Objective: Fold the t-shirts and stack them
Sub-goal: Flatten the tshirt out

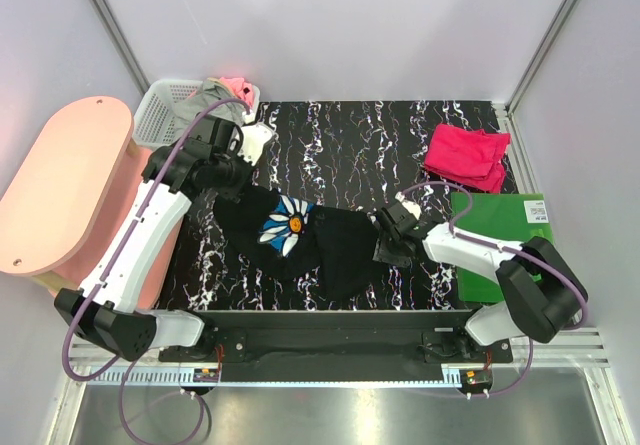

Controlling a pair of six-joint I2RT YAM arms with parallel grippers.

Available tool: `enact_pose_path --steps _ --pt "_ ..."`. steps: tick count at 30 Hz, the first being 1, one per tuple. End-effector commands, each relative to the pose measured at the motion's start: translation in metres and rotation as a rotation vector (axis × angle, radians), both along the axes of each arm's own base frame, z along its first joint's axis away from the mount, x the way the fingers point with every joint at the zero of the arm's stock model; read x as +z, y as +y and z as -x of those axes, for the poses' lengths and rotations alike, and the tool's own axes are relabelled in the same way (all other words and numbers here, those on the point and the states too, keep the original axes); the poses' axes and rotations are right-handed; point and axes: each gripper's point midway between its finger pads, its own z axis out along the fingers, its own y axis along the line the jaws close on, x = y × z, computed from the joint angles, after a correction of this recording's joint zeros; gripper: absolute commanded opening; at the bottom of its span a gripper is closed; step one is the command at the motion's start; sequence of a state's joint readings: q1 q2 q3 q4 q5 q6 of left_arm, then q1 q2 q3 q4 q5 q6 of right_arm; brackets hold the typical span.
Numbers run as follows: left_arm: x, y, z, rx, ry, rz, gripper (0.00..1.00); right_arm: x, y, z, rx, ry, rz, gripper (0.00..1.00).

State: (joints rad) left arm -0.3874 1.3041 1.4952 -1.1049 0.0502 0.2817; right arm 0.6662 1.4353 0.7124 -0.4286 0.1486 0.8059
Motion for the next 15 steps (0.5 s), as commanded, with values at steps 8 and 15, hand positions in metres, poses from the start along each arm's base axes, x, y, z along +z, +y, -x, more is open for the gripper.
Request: enact_pose_path --steps 8,15 --pt "0.012 0.006 -0.001 0.014 -0.064 0.005 0.00 -0.005 0.016 0.010 0.011 0.059 -0.092 0.04" --pt "0.036 0.027 -0.024 0.092 -0.148 -0.051 0.00 0.105 0.018 -0.018 0.070 -0.126 -0.095 0.00"
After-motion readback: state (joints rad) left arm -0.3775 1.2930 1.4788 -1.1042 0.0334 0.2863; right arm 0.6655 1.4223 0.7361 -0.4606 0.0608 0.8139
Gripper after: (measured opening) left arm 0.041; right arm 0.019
